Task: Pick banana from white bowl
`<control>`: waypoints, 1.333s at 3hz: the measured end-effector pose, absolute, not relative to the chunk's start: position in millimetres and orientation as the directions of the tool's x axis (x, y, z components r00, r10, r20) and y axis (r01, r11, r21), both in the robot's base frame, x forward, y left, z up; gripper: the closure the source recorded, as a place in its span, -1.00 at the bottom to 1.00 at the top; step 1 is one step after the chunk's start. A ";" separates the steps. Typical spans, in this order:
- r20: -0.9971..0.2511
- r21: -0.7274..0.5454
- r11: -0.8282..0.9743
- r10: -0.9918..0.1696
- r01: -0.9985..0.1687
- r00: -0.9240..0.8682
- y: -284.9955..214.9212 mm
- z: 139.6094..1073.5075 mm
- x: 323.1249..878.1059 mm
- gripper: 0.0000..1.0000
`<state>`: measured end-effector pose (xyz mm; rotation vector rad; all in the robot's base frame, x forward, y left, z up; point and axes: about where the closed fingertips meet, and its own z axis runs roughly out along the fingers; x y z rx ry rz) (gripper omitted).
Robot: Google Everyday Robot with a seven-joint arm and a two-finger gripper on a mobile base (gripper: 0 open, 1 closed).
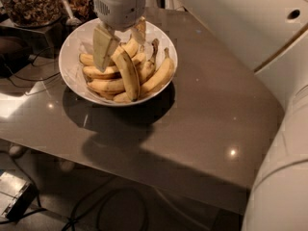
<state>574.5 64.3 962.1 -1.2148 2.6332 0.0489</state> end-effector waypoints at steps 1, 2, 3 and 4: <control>-0.195 -0.071 0.644 -0.758 -0.762 -0.623 70.1 944.2 579.6 -0.42; -0.154 -0.073 0.640 -0.765 -0.765 -0.625 69.5 923.4 583.3 -0.06; -0.189 -0.075 0.639 -0.763 -0.765 -0.619 76.7 924.6 589.2 0.44; -0.189 -0.075 0.639 -0.763 -0.765 -0.619 76.7 924.6 589.2 0.87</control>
Offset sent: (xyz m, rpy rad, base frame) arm -0.0068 -0.0177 -0.0654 -0.1846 0.1572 0.0084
